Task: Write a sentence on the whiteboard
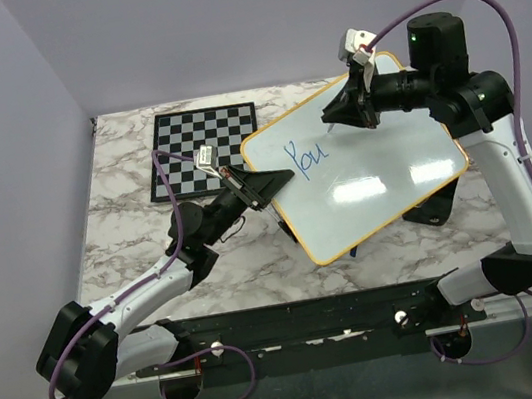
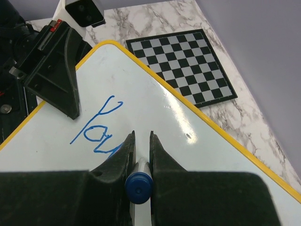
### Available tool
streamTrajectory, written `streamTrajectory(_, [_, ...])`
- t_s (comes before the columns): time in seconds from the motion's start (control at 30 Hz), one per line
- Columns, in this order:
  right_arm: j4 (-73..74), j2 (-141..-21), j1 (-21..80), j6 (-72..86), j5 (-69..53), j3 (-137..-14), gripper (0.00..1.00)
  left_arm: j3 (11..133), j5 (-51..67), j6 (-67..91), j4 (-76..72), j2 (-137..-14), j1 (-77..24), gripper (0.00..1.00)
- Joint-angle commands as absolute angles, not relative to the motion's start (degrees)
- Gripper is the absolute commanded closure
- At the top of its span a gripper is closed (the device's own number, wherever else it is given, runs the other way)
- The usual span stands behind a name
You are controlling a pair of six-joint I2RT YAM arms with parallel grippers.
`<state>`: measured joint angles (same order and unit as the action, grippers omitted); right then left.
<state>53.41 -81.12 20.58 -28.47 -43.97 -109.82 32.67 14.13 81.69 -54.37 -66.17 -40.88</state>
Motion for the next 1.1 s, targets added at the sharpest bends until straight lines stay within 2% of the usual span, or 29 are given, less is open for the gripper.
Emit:
streamTrajectory(0.0, [55.1,-80.7,21.0,-28.8,-42.5,-109.4,0.99,35.3,11.3,85.3,-68.6,-64.7,-40.7,1.00])
streamTrajectory(0.67, [58.5,-76.4,21.1,-30.5,-41.8,-103.4,1.00,35.3,9.8,85.8,-68.7,-65.2,-40.6,1.00])
streamTrajectory(1.07, [52.4,-79.8,21.0,-26.2,-40.3,-107.8,0.99,35.5,10.4,86.1,-68.8,-65.5,-40.6,1.00])
